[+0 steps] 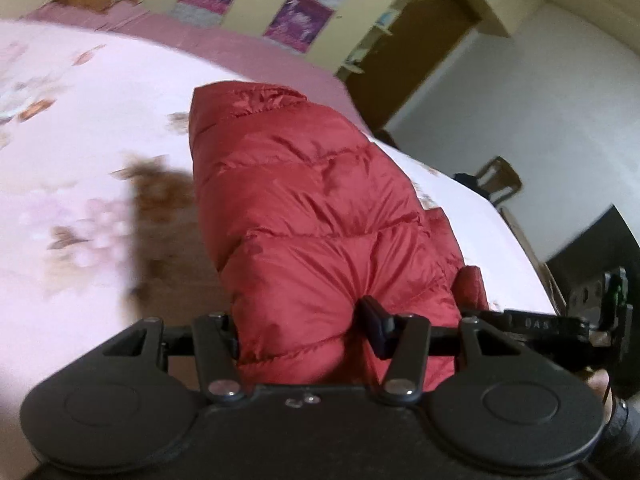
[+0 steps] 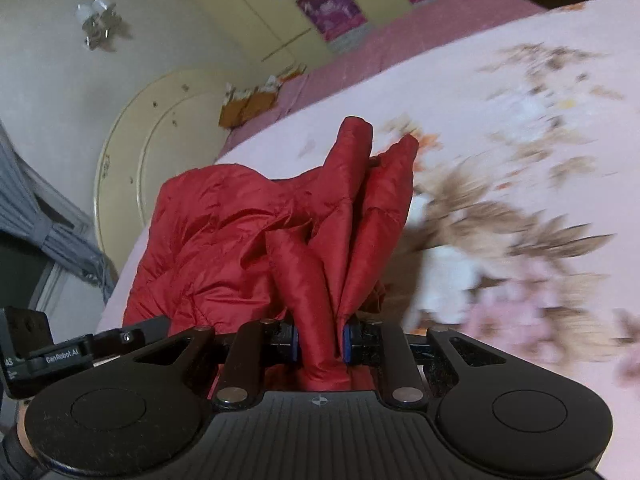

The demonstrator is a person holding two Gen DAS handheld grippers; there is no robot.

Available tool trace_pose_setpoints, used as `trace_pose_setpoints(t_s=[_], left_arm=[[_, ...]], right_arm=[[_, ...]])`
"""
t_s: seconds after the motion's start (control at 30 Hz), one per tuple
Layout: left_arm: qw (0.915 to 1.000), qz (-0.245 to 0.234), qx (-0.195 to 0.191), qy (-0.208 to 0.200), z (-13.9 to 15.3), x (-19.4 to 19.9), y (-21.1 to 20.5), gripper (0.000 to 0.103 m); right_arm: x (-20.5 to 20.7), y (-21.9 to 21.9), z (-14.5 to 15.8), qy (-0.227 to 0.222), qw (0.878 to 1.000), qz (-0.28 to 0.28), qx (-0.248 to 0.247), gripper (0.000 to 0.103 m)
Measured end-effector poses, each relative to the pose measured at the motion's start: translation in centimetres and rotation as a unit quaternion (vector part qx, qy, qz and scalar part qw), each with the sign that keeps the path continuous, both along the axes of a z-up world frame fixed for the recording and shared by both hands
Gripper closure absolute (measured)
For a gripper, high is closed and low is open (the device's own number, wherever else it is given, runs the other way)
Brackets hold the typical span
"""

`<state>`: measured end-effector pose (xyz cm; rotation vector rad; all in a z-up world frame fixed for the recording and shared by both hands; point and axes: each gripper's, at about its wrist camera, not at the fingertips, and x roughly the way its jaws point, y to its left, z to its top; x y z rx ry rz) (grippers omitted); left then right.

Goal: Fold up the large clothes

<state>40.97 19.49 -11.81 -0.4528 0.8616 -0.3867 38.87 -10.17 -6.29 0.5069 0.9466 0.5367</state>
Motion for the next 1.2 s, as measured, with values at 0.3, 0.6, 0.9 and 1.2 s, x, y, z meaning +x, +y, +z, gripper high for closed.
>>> trace_pose_setpoints(t_s=[0.3,0.6,0.9,1.2], left_arm=[[0.9993,0.021,-0.016,0.026,-4.5,1.2,3.1,0.040],[0.9967,0.059,0.037,-0.042,-1.2,-1.4,5.5,0.051],[0.9928,-0.006,0.088,-0.082,-2.2,1.0,0.8,0.055],[0.9886,-0.028,0.096,-0.112,0.2,1.0,0.0,0.056]], right_arm=[[2.1,2.3,-5.1,0.042,0.999,-0.018,-0.009,0.084],[-1.7,-0.1,0.4,-0.066,0.989,-0.078,-0.104,0.063],[-0.9,5.4,-0.8,-0.110,0.973,0.014,-0.202,0.098],[-1.1,5.0,0.9,-0.133,0.973,-0.012,-0.190,0.100]])
